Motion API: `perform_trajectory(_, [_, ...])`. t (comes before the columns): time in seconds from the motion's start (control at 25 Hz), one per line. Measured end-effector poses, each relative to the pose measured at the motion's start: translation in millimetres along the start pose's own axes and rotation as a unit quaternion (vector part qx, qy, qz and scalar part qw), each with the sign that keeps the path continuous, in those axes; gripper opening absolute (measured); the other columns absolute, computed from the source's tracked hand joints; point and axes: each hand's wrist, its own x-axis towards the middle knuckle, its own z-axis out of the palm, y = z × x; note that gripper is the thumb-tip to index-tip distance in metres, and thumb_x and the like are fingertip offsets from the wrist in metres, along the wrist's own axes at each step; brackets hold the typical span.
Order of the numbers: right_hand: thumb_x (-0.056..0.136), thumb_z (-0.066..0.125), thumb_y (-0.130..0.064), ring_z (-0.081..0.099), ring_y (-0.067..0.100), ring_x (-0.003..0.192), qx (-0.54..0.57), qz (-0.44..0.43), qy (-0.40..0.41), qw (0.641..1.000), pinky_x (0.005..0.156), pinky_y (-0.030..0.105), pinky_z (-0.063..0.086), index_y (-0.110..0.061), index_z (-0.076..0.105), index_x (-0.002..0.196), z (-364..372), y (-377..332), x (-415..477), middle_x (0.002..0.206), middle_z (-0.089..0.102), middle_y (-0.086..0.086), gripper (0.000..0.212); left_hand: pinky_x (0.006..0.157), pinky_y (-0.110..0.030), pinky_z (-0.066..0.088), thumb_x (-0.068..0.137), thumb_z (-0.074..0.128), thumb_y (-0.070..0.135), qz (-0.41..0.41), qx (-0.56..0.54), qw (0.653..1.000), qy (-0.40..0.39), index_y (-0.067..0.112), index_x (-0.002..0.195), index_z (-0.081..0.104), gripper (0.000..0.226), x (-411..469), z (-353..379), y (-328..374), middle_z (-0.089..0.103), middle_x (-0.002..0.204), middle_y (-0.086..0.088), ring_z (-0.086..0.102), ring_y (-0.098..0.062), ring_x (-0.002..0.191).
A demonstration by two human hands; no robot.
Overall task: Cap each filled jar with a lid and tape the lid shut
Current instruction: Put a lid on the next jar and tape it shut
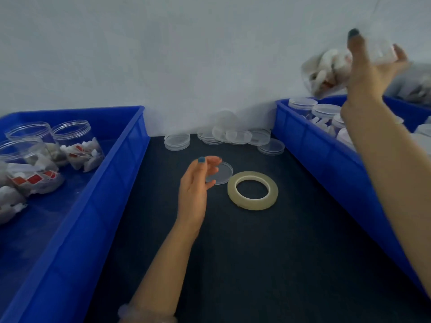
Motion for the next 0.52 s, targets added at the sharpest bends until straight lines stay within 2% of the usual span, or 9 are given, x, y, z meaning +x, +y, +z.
perform_trajectory(0.08, [0.069, 0.084, -0.045, 0.054, 0.000, 0.084, -0.081, 0.057, 0.034, 0.994, 0.057, 0.001, 0.041, -0.019, 0.029, 0.132, -6, 12, 32, 0.094, 0.046, -0.012, 0.087, 0.092, -0.032, 0.054, 0.107, 0.037, 0.031, -0.005, 0.008, 1.000, -0.014, 0.023, 0.104, 0.069, 0.034, -1, 1, -3, 0.071, 0.111, 0.010, 0.066, -0.006, 0.106])
perform_trajectory(0.12, [0.069, 0.083, -0.047, 0.055, 0.006, 0.087, -0.138, 0.094, 0.026, 0.986, 0.065, 0.004, 0.045, -0.018, 0.029, 0.133, -12, 22, 42, 0.093, 0.046, -0.010, 0.088, 0.091, -0.031, 0.054, 0.107, 0.037, 0.029, -0.011, 0.010, 1.000, -0.016, 0.024, 0.103, 0.070, 0.033, -1, 0, -4, 0.071, 0.109, 0.010, 0.066, -0.007, 0.106])
perform_trajectory(0.2, [0.066, 0.081, -0.055, 0.056, 0.017, 0.096, -0.245, 0.156, -0.007, 0.957, 0.087, 0.027, 0.051, -0.015, 0.029, 0.142, -27, 44, 54, 0.104, 0.050, -0.002, 0.100, 0.090, -0.032, 0.055, 0.107, 0.038, 0.026, -0.027, 0.013, 0.999, -0.018, 0.023, 0.103, 0.070, 0.032, -1, 0, -6, 0.071, 0.108, 0.010, 0.066, -0.008, 0.105])
perform_trajectory(0.24, [0.064, 0.080, -0.059, 0.056, 0.017, 0.093, -0.280, 0.170, -0.015, 0.945, 0.088, 0.034, 0.050, -0.013, 0.028, 0.145, -33, 52, 58, 0.109, 0.050, 0.001, 0.107, 0.090, -0.032, 0.055, 0.107, 0.038, 0.025, -0.033, 0.016, 0.999, -0.018, 0.022, 0.103, 0.070, 0.032, 0, -1, -6, 0.071, 0.109, 0.010, 0.066, -0.008, 0.105])
perform_trajectory(0.32, [0.062, 0.079, -0.064, 0.055, 0.015, 0.086, -0.311, 0.161, -0.025, 0.936, 0.082, 0.035, 0.048, -0.012, 0.028, 0.148, -39, 62, 64, 0.112, 0.049, 0.001, 0.113, 0.088, -0.030, 0.056, 0.107, 0.038, 0.024, -0.041, 0.021, 0.999, -0.016, 0.021, 0.104, 0.070, 0.031, 1, -1, -8, 0.071, 0.110, 0.010, 0.066, -0.008, 0.104])
perform_trajectory(0.44, [0.065, 0.081, -0.058, 0.051, 0.019, 0.102, -0.354, 0.117, -0.056, 0.926, 0.084, 0.033, 0.043, -0.014, 0.033, 0.142, -41, 61, 73, 0.125, 0.052, 0.004, 0.101, 0.086, -0.028, 0.056, 0.107, 0.039, 0.025, -0.040, 0.032, 0.999, -0.018, 0.021, 0.103, 0.069, 0.030, 2, -1, -10, 0.071, 0.111, 0.011, 0.067, -0.006, 0.101])
perform_trajectory(0.52, [0.067, 0.084, -0.054, 0.051, 0.021, 0.106, -0.408, 0.086, -0.073, 0.906, 0.086, 0.032, 0.041, -0.013, 0.032, 0.141, -42, 58, 76, 0.133, 0.051, 0.009, 0.099, 0.086, -0.027, 0.056, 0.106, 0.040, 0.026, -0.034, 0.042, 0.998, -0.023, 0.022, 0.102, 0.069, 0.030, 1, -1, -11, 0.071, 0.111, 0.012, 0.066, -0.004, 0.101])
